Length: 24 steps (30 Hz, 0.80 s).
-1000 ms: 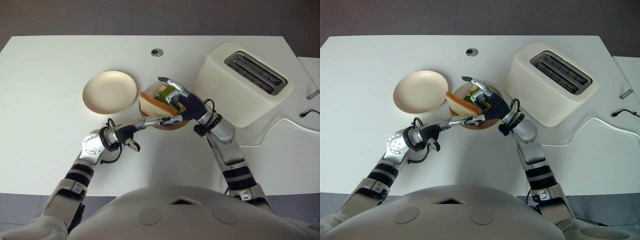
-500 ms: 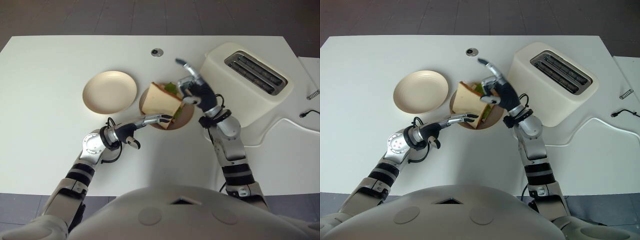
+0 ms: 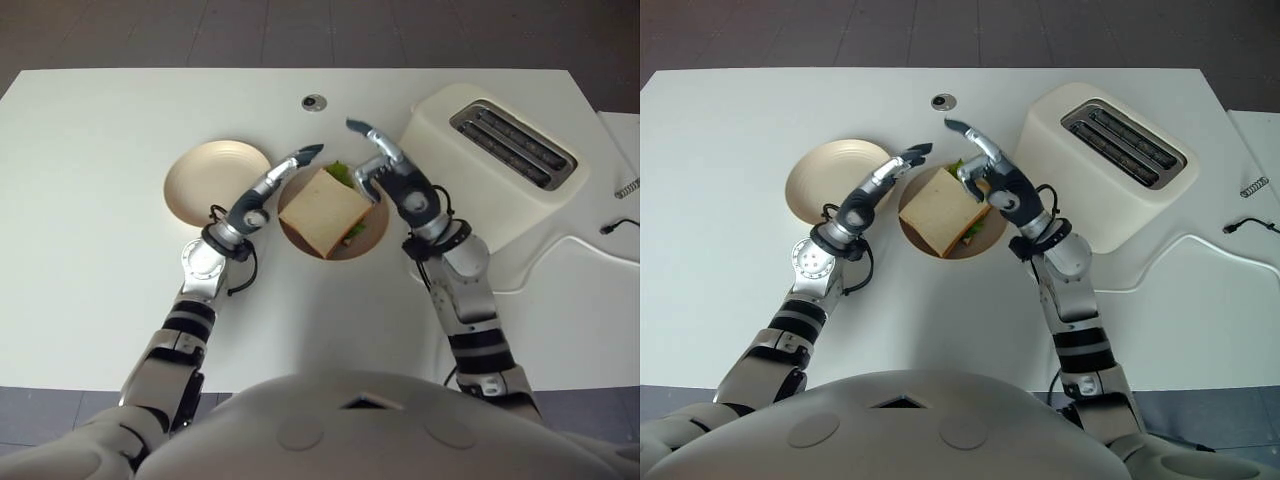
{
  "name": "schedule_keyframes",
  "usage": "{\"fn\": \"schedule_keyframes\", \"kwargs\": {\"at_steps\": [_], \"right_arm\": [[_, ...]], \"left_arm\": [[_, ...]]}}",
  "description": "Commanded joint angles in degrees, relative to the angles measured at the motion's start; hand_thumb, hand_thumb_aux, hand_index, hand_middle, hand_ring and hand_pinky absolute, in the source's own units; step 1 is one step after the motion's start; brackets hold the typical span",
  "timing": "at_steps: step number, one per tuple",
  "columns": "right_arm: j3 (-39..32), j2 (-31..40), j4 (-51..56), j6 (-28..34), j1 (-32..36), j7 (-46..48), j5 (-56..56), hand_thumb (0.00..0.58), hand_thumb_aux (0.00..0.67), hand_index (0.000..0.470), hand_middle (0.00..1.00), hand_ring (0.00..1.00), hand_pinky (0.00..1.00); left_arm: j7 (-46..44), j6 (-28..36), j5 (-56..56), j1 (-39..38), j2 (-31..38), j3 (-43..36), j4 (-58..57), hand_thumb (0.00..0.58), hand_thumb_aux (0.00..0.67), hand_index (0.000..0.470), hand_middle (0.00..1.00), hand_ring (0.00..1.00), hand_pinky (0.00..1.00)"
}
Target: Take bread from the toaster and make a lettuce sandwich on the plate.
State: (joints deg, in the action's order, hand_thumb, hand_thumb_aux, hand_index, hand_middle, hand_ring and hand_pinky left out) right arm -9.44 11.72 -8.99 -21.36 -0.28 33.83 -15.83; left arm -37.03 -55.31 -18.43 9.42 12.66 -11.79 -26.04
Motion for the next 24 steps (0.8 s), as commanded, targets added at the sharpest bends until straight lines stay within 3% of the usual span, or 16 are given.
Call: {"fn": "schedule_keyframes", "kwargs": {"at_steps": [1,4,7,11,14,18,24], "right_arm": [[0.6,7.4,-4.6,3.8,-2.8,12.3,-11.3,0.580,0.670,0.470,1.00,1.00,1.00],[-0.7,15.1,1.5,0.2,-4.4,21.5,-6.2,0.580,0.670,0.470,1.00,1.00,1.00],[-1.8,21.1,8.7,-5.4,-5.9,26.5,1.5,0.580,0.670,0.470,1.00,1.00,1.00],[-0.9,25.5,16.3,-10.1,-6.2,25.7,9.3,0.580,0.670,0.470,1.00,1.00,1.00],[-1.7,26.1,23.0,-11.8,-4.5,22.0,16.1,0.580,0.670,0.470,1.00,1.00,1.00],[-3.7,19.2,29.2,-14.1,-0.1,10.9,23.2,0.580,0.670,0.470,1.00,1.00,1.00],[-5.2,7.1,39.4,-15.6,8.6,-10.8,33.1,0.580,0.670,0.470,1.00,1.00,1.00]], "left_arm": [[-21.8,12.4,-25.8,-8.3,4.2,-2.7,16.7,0.580,0.670,0.470,1.00,1.00,1.00],[-33.7,17.6,-30.1,-11.8,7.2,-3.2,19.8,0.580,0.670,0.470,1.00,1.00,1.00],[-43.3,17.5,-25.7,-14.3,9.3,-4.6,17.7,0.580,0.670,0.470,1.00,1.00,1.00],[-45.8,13.7,-14.7,-14.6,8.9,-5.6,10.6,0.580,0.670,0.470,1.00,1.00,1.00],[-35.5,8.4,1.7,-10.9,7.1,-4.9,0.4,0.580,0.670,0.470,1.00,1.00,1.00],[-9.6,7.8,28.3,-4.1,5.8,-6.0,-13.9,0.580,0.670,0.470,1.00,1.00,1.00],[18.9,11.0,38.1,5.2,3.2,-4.2,-25.2,0.580,0.670,0.470,1.00,1.00,1.00]]}}
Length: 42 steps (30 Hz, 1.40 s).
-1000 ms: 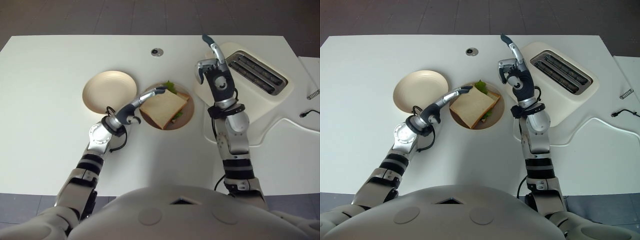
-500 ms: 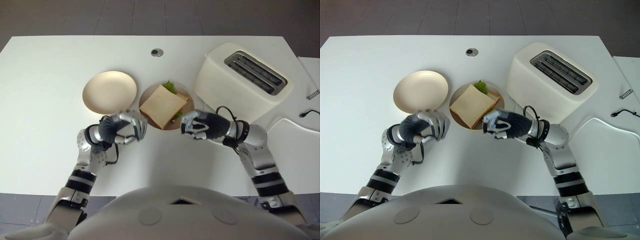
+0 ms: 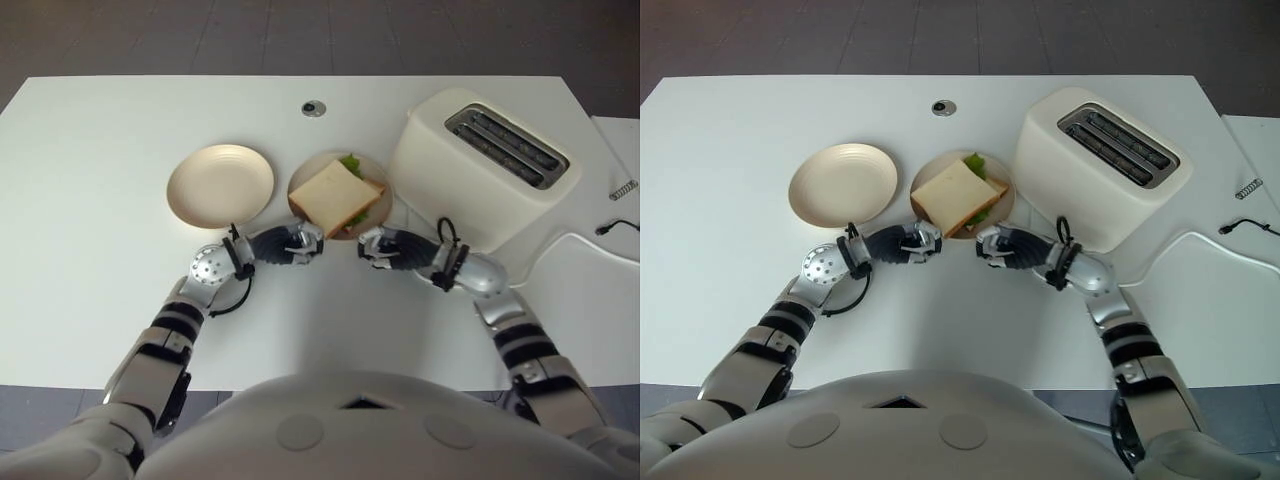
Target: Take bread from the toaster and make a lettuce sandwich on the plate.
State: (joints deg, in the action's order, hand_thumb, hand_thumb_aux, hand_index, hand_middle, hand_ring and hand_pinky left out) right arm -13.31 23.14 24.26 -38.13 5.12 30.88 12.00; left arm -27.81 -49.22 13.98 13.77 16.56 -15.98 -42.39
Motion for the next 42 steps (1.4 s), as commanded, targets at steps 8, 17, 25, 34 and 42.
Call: {"fn": "schedule_keyframes", "kwargs": {"at_steps": [8,17,25,34,42], "right_arm": [[4.9,-11.2,19.0,-4.4,13.5,-26.8,3.1,0.580,0.670,0.470,0.79,0.79,0.79],[16.2,-16.5,-0.8,9.4,7.1,3.1,-46.6,0.000,0.000,0.000,0.00,0.00,0.00],[17.1,-17.1,-16.4,40.0,-6.0,24.5,-71.0,0.000,0.000,0.000,0.00,0.00,0.00],[16.4,-15.7,-23.4,58.3,-17.7,50.7,-80.1,0.000,0.000,0.000,0.00,0.00,0.00],[10.7,-16.7,-24.1,65.9,-22.8,61.2,-81.4,0.000,0.000,0.000,0.00,0.00,0.00]], "left_arm": [[21.4,7.8,0.4,7.1,-3.8,5.2,-17.7,0.000,0.000,0.000,0.42,0.42,0.42],[-18.9,13.0,-52.5,-5.3,-12.2,14.2,16.2,0.000,0.000,0.000,0.00,0.00,0.00],[-37.6,40.9,-76.9,-17.1,-14.4,15.8,36.1,0.000,0.000,0.000,0.00,0.00,0.00],[-50.9,61.5,-85.2,-25.2,-16.0,15.1,42.8,0.000,0.000,0.000,0.00,0.00,0.00],[-59.3,66.9,-81.4,-29.8,-17.2,11.2,42.3,0.000,0.000,0.000,0.00,0.00,0.00]]}}
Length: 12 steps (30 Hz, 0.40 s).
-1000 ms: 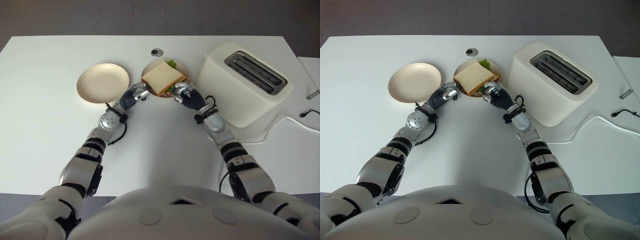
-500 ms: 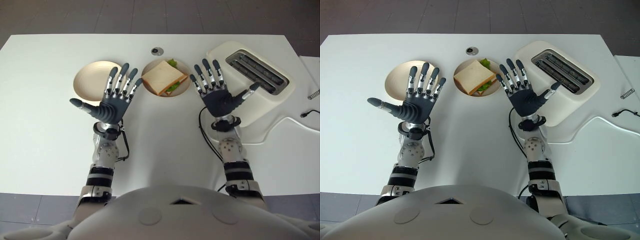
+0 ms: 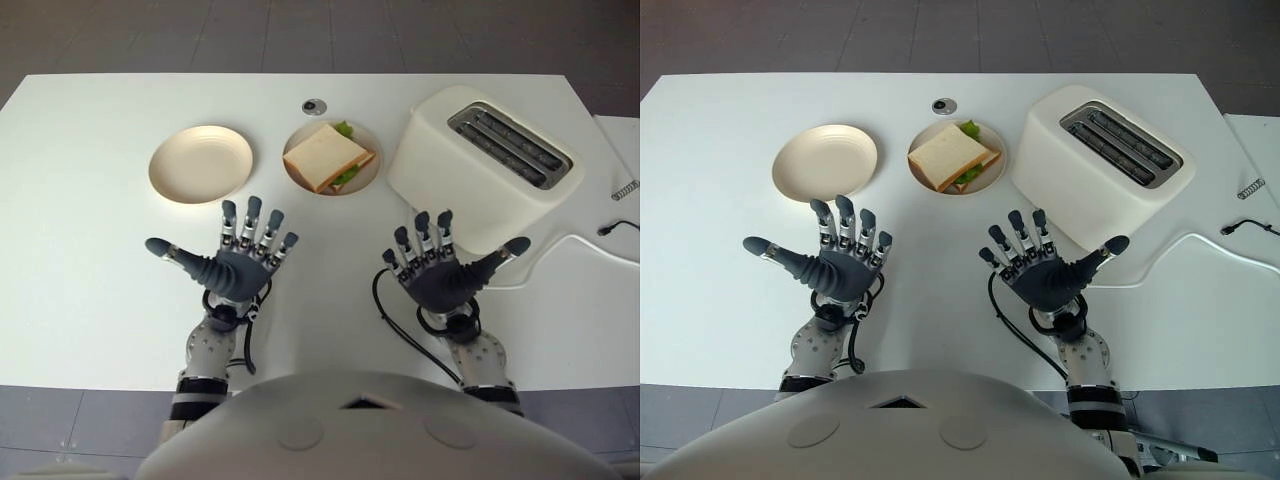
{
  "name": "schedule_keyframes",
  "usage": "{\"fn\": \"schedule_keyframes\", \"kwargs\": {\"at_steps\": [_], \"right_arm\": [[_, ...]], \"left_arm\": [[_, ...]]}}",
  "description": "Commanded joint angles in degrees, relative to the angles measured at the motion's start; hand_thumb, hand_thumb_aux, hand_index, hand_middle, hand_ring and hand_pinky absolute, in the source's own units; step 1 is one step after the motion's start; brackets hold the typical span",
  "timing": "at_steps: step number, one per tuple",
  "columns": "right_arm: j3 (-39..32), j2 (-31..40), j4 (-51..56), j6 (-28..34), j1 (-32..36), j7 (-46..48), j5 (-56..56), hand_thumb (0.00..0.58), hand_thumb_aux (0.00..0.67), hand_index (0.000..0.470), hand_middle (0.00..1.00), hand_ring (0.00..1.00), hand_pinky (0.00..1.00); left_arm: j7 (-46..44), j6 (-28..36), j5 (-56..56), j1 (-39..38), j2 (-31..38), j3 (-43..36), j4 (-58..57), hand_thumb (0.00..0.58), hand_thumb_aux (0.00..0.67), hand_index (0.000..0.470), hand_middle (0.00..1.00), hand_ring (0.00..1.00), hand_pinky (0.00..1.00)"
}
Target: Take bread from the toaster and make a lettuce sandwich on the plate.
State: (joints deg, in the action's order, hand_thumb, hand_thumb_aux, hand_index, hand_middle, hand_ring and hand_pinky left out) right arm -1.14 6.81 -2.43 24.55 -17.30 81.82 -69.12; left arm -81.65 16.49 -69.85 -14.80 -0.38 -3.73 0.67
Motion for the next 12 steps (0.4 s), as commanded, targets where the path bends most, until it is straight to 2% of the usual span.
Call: {"fn": "schedule_keyframes", "kwargs": {"at_steps": [1,7,12], "right_arm": [[-1.5,-0.4,4.0,3.8,0.3,10.2,-0.5,0.000,0.000,0.000,0.00,0.00,0.00],[-6.0,0.4,3.8,2.7,-0.3,10.5,3.9,0.000,0.000,0.000,0.00,0.00,0.00],[-6.3,-0.3,5.5,6.0,0.5,9.0,2.2,0.000,0.000,0.000,0.00,0.00,0.00]], "left_arm": [[-6.0,1.3,2.8,-1.4,-0.4,-1.2,-1.4,0.000,0.000,0.000,0.00,0.00,0.00],[-7.0,3.8,3.5,-1.5,-1.5,-2.4,-4.1,0.000,0.000,0.000,0.00,0.00,0.00],[-8.0,2.8,7.0,-2.3,-1.4,-5.5,-3.6,0.000,0.000,0.000,0.00,0.00,0.00]]}}
